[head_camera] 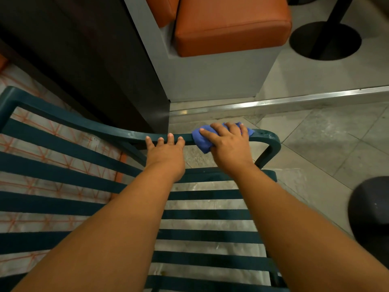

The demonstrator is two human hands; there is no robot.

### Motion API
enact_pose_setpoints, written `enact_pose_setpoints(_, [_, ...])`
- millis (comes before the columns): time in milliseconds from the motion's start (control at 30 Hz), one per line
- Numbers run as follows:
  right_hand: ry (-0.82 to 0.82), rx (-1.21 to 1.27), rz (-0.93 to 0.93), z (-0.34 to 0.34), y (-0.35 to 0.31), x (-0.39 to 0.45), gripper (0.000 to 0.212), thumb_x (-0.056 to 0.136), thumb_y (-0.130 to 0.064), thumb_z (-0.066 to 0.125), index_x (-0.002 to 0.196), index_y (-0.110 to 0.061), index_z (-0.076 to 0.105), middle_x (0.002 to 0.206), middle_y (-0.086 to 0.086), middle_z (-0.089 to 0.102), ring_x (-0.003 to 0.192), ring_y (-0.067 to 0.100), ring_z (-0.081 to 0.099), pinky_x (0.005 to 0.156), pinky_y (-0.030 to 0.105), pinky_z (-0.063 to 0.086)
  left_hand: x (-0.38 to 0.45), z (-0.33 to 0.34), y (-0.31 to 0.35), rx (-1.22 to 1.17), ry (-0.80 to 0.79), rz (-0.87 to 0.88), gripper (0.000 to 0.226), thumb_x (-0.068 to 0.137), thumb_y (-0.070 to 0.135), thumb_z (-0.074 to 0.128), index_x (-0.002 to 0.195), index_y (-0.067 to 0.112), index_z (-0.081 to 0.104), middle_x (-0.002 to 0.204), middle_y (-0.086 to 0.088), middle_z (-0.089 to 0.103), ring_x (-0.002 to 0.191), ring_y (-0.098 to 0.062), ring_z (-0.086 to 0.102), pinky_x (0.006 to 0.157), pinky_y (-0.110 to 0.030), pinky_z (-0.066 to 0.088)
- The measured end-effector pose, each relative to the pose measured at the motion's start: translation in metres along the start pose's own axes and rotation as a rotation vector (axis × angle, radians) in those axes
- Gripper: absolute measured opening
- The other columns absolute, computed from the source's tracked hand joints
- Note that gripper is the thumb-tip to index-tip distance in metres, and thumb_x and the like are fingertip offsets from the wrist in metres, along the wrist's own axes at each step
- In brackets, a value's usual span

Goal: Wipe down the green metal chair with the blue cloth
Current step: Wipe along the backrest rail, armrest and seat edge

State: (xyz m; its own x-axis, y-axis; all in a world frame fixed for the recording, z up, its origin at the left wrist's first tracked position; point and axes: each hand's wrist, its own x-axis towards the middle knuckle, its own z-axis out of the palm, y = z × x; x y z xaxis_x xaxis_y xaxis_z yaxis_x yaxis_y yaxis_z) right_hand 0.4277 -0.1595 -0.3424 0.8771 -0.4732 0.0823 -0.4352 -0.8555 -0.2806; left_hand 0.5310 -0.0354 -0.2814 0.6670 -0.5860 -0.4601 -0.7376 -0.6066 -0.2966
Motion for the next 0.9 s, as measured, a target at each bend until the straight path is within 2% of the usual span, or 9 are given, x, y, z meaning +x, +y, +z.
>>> enact_pose_setpoints(67, [0.047,0.014,-0.053,-0.001,0.021,-0.010,0.050,0.092,-0.029,0.056,0.139,-0.040,0.043,0.144,0.002,0.046,0.131,0.033,0.038,0.113,0.054,0.018,0.000,0.000,-0.001,-0.018,-0.007,0.010,0.099,0.081,0.012,0.067,0.151,0.026,-0.001,0.160,-0.009,-0.002,0.146,-0.035,0.006,0.112,-0.061,-0.003])
enact_pose_setpoints(167, [0.006,-0.024,0.150,-0.019,0.022,-0.001,0.036,0.093,-0.041,0.042,0.126,-0.033,0.052,0.120,0.003,0.058,0.113,0.029,0.047,0.101,0.051,0.029,-0.001,0.001,-0.002,-0.049,-0.017,0.016,0.100,0.082,0.009,0.067,0.151,0.025,-0.003,0.160,-0.009,-0.005,0.146,-0.034,0.003,0.114,-0.058,-0.001])
enact_pose_setpoints(267, [-0.264,-0.085,0.324,-0.035,0.006,0.039,0.038,0.091,-0.047,0.036,0.095,-0.018,0.060,0.084,0.005,0.060,0.085,0.024,0.053,0.082,0.043,0.037,-0.002,0.003,-0.001,-0.055,-0.020,0.012,0.100,0.082,0.009,0.066,0.151,0.024,-0.005,0.160,-0.009,-0.007,0.146,-0.034,0.000,0.115,-0.057,0.000])
enact_pose_setpoints(367, [-0.692,0.289,0.479,-0.043,0.010,0.071,0.035,0.087,-0.045,0.050,0.096,-0.015,0.067,0.076,0.003,0.070,0.074,0.019,0.062,0.093,0.041,0.039,-0.002,0.004,0.000,-0.041,-0.015,0.016,0.099,0.083,0.009,0.065,0.151,0.022,-0.006,0.160,-0.010,-0.007,0.146,-0.035,0.000,0.115,-0.057,-0.002])
enact_pose_setpoints(400, [-0.754,0.378,0.493,-0.042,0.008,0.076,0.036,0.086,-0.043,0.053,0.101,-0.014,0.068,0.074,0.002,0.070,0.073,0.019,0.061,0.096,0.040,0.038,-0.002,0.004,0.001,-0.037,-0.014,0.014,0.100,0.083,0.010,0.065,0.151,0.022,-0.006,0.160,-0.011,-0.008,0.146,-0.036,0.000,0.116,-0.057,-0.002])
enact_pose_setpoints(467, [-0.665,0.286,0.368,-0.039,-0.002,0.079,0.035,0.090,-0.042,0.051,0.108,-0.014,0.064,0.078,0.002,0.063,0.080,0.022,0.058,0.092,0.040,0.042,-0.002,0.005,0.000,-0.036,-0.016,0.011,0.099,0.083,0.011,0.065,0.151,0.022,-0.007,0.160,-0.010,-0.009,0.146,-0.035,-0.001,0.116,-0.056,-0.001])
enact_pose_setpoints(567, [-0.339,0.012,0.082,-0.022,-0.025,0.055,0.027,0.094,-0.037,0.048,0.119,-0.029,0.055,0.099,0.003,0.061,0.094,0.024,0.055,0.091,0.043,0.042,-0.003,0.008,0.000,-0.029,-0.002,0.000,0.098,0.084,0.010,0.062,0.151,0.025,-0.009,0.160,-0.008,-0.009,0.146,-0.033,-0.001,0.115,-0.058,-0.002])
enact_pose_setpoints(733, [0.038,-0.011,-0.189,0.003,0.008,0.012,0.058,0.088,-0.027,0.064,0.139,-0.042,0.039,0.136,0.002,0.051,0.118,0.029,0.047,0.097,0.045,0.033,-0.002,0.010,-0.001,-0.003,0.016,-0.022,0.101,0.083,0.014,0.065,0.150,0.029,-0.009,0.160,-0.004,-0.010,0.147,-0.030,0.000,0.112,-0.060,-0.006])
enact_pose_setpoints(900, [0.195,-0.042,-0.169,0.000,0.058,-0.011,0.062,0.080,-0.016,0.074,0.134,-0.035,0.049,0.133,0.008,0.056,0.116,0.035,0.052,0.096,0.050,0.038,-0.002,0.013,-0.009,-0.016,0.019,0.000,0.103,0.083,0.011,0.065,0.149,0.032,-0.011,0.160,0.000,-0.013,0.147,-0.026,-0.003,0.112,-0.061,-0.006])
